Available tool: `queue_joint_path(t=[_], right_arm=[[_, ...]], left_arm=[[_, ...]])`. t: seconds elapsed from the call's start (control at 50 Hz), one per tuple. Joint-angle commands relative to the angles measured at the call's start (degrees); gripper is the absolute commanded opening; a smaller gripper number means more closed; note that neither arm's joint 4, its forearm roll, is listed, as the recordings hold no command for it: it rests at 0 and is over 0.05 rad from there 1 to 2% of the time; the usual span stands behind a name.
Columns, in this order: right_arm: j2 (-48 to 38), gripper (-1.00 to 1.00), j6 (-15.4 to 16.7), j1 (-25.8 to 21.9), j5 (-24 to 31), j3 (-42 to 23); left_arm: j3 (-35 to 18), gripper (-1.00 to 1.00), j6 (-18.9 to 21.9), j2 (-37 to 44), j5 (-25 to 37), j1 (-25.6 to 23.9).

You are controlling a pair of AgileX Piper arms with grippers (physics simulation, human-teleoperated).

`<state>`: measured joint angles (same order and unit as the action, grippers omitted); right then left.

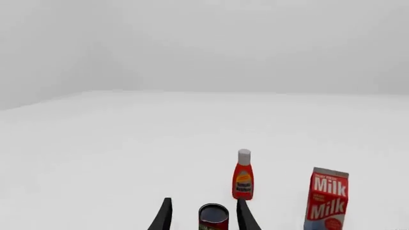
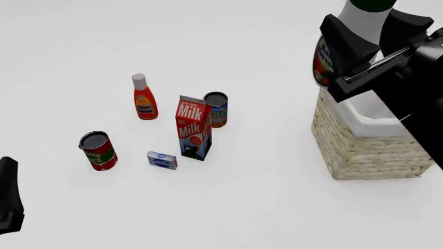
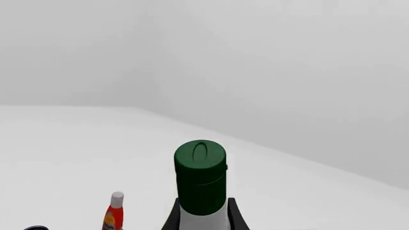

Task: Pick the salad dressing and place it in the basket.

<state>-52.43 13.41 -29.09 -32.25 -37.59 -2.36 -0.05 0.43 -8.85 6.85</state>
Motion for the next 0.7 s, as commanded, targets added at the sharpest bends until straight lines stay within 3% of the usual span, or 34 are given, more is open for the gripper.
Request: queue_joint_path(t=[0.02, 0.12, 0.26, 0.48, 0.7], right_arm=[[0.67, -1.00, -2.41, 5.47, 0.75, -2.17], [-0.14, -1.00, -3.61, 8.20, 0.74, -3.00], [-1.41, -1.00, -3.89, 11.49, -0.04, -3.96], [-6.27, -1.00, -7.38, 21.34, -1.95, -6.07], [-10.10, -1.00, -9.12, 27.30, -2.60, -8.30]], left_arm=[[2.36, 1.00, -1.52, -0.43, 1.55, 4.63], [2.36, 1.00, -4.04, -0.43, 2.87, 5.55], [2.36, 1.00, -3.54, -0.43, 4.11, 4.59], [2.36, 1.00, -4.07, -0.43, 5.16, 3.22], [2.36, 1.00, -3.56, -0.43, 5.69, 3.00]])
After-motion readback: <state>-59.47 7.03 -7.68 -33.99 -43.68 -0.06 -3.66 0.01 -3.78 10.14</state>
